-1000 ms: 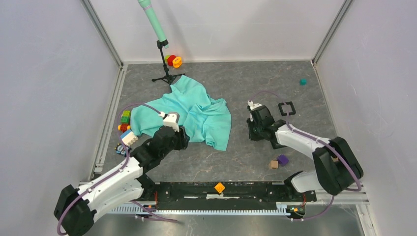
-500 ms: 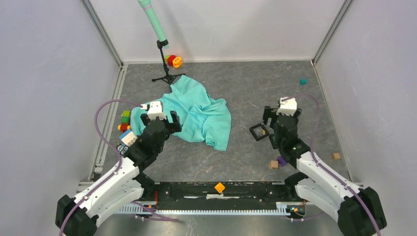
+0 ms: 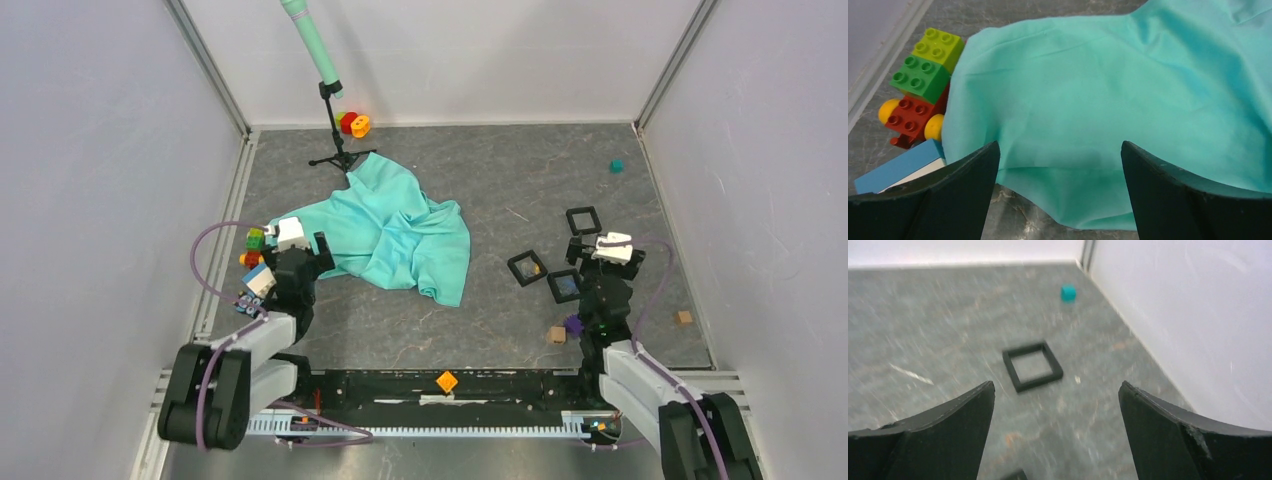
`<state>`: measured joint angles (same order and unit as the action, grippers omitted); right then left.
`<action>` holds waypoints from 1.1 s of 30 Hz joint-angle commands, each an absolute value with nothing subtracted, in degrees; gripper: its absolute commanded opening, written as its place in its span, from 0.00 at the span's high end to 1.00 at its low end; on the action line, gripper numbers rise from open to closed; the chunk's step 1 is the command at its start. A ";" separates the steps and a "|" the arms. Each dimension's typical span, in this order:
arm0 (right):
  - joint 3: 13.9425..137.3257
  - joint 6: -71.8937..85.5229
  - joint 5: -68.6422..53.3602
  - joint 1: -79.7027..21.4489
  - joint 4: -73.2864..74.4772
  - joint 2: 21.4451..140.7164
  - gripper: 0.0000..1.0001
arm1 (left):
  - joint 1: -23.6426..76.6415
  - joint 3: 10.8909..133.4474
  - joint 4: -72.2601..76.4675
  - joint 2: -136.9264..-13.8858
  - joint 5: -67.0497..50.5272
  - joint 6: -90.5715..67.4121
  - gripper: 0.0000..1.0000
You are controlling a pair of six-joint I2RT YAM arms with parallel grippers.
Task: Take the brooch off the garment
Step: Reset both arms
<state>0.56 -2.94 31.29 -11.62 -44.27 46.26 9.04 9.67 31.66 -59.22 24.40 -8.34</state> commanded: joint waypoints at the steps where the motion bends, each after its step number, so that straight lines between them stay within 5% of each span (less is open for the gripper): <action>1: -12.03 -12.26 24.48 -11.25 -70.10 50.53 0.02 | 5.12 13.13 45.18 -67.53 13.45 -4.63 0.06; 10: -12.52 -11.31 28.14 -10.76 -89.62 71.53 0.02 | 2.74 12.35 68.38 -85.48 8.84 -2.49 0.10; 15: -10.24 -11.53 27.19 -9.70 -95.66 81.14 0.02 | 2.87 15.69 60.13 -84.53 7.78 -2.14 0.00; 18: -4.62 -9.68 26.93 -9.23 -80.17 78.68 0.02 | 2.89 16.38 58.66 -84.58 6.45 -1.65 0.00; 33: -5.72 -10.31 25.90 -8.96 -84.02 79.46 0.02 | 2.89 16.76 57.94 -84.60 5.61 -1.18 0.00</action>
<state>0.51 -10.44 26.48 -9.21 -81.78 79.59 2.98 15.18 55.48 -84.07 6.83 -3.73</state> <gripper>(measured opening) 0.979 0.996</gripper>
